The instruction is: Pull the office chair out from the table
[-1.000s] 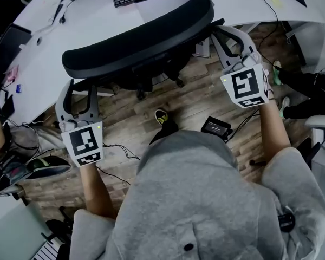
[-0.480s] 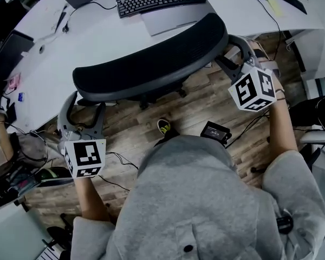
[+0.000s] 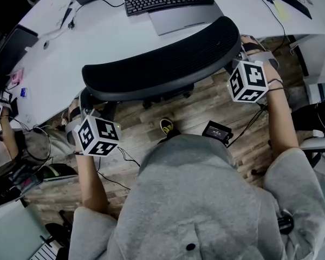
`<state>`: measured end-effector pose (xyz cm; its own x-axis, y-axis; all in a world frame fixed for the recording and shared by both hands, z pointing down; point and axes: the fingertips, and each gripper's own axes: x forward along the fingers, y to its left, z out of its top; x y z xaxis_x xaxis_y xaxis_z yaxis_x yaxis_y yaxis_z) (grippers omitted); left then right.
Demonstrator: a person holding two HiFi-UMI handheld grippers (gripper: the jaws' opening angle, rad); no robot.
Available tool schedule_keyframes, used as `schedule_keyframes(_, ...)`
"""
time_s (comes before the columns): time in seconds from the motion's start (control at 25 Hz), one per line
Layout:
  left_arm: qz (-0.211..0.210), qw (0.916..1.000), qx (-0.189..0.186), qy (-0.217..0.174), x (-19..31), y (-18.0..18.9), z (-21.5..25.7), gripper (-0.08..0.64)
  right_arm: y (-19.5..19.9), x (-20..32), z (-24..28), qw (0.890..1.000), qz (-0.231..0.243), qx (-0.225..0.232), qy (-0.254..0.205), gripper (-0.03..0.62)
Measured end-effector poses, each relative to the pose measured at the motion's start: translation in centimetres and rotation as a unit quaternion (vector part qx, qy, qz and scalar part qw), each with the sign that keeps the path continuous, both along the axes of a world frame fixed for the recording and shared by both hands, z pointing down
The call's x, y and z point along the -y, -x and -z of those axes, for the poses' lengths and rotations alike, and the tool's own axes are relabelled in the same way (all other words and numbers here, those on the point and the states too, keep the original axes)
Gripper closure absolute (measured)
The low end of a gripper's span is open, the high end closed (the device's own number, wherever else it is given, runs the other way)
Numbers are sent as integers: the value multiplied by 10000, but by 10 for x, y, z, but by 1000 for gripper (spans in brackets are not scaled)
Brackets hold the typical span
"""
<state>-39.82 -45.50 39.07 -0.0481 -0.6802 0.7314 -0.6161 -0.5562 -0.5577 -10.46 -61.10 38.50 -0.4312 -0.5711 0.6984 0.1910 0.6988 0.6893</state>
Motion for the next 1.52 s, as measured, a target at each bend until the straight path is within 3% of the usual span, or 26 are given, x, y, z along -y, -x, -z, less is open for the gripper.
schedule_keyframes(0.12,-80,9998,129,120,7,3,-10,253,3,9,-11,9996,6,-264,-34,362)
schedule_keyframes(0.2,-130,9989,418,185,11,6,-17,258,4,16,-21,9982,23,-567,-172,362)
schedule_keyframes(0.28,-147,9962,852,83,17,12,-19,345,5,23,-25,9967,31,-682,-434,372)
schedule_keyframes(0.32,-141,9952,964,7,19,14,-19,385,6,24,-25,9965,26,-660,-519,410)
schedule_keyframes(0.72,-372,9929,1111,198,9,13,-24,437,1,13,-28,9951,67,-829,-534,453)
schedule_keyframes(1.52,-362,9927,1120,252,-30,2,-26,445,-9,-24,-31,9941,193,-933,-510,469)
